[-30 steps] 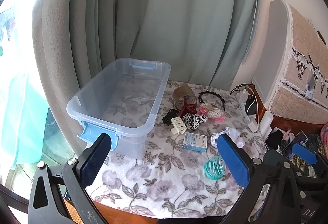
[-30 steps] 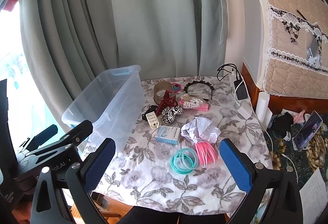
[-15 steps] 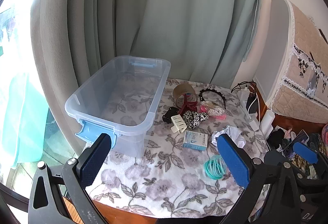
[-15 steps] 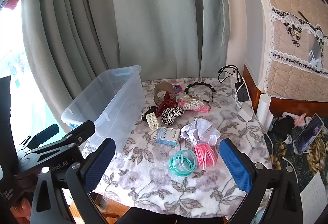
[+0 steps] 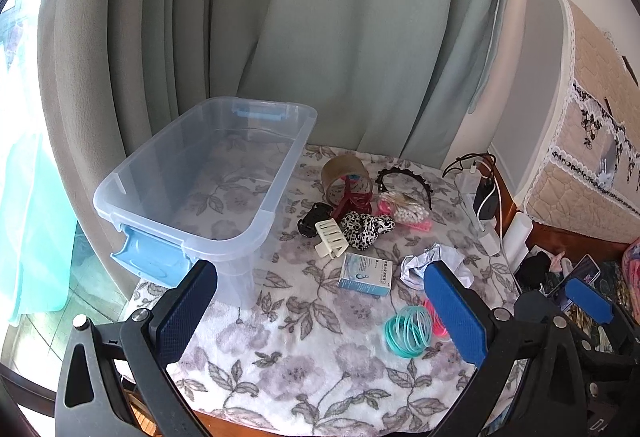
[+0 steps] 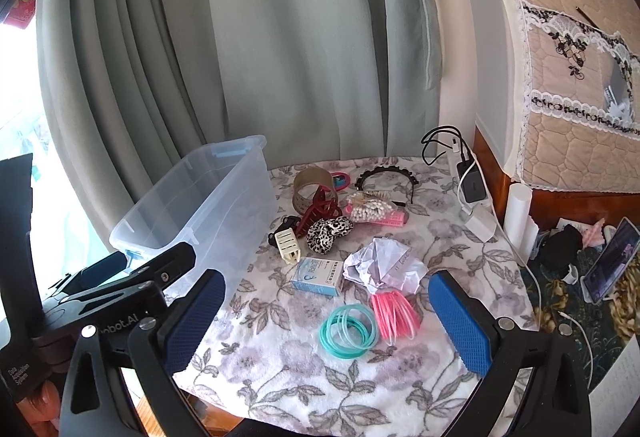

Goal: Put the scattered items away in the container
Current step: 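Grasp the teal and pink bangles with the left gripper while the right gripper grasps the crumpled paper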

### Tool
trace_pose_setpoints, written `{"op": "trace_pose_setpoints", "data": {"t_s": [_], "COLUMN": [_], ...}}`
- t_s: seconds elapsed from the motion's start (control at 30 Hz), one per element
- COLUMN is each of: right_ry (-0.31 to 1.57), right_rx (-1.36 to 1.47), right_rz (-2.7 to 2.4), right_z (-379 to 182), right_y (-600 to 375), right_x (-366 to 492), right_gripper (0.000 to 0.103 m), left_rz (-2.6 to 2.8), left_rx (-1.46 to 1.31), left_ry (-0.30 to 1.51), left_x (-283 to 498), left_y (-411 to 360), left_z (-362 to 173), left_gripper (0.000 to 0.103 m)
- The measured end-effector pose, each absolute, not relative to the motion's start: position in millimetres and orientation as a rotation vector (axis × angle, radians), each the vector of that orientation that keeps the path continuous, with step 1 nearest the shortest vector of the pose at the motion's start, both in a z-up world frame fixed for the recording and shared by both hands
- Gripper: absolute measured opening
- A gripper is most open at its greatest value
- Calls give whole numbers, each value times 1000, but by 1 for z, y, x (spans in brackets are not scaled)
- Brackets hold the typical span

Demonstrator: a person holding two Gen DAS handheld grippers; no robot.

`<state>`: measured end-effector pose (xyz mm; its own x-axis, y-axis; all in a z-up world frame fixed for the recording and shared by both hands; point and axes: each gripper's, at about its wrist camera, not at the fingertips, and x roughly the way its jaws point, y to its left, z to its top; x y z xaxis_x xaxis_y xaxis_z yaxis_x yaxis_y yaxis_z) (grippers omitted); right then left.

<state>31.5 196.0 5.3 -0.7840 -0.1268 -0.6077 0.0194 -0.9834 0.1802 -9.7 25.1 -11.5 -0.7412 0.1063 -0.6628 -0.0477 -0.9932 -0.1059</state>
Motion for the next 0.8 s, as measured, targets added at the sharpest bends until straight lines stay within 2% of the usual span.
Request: {"op": "trace_pose_setpoints", "data": {"t_s": [0.17, 0.33, 0.6, 0.73, 0.8], "right_ry": [-434, -462, -474, -507, -512], "right_rx": [1188, 1357, 1517, 1562, 1556], "right_rz": [-2837, -2829, -2724, -2675, -2671], "right_z": [-25, -58, -101, -117, -118], "right_y": [233, 259, 267, 269, 269], "right_x": [13, 0, -18, -26, -30], "right_gripper": [103, 103, 101, 99, 96], "left_rz": [2792, 2691, 2546, 2491, 2463], "left_rx": [-1154, -1226, -1395, -1483, -1516], "left_ry": [18, 129, 58, 20, 5], "left_x": [-19, -29, -52, -63, -68], "left_y": [54, 86, 105, 109, 112], "left_z": [-34, -66, -119, -139, -148], "left_gripper": [103, 103, 102, 92, 91]}}
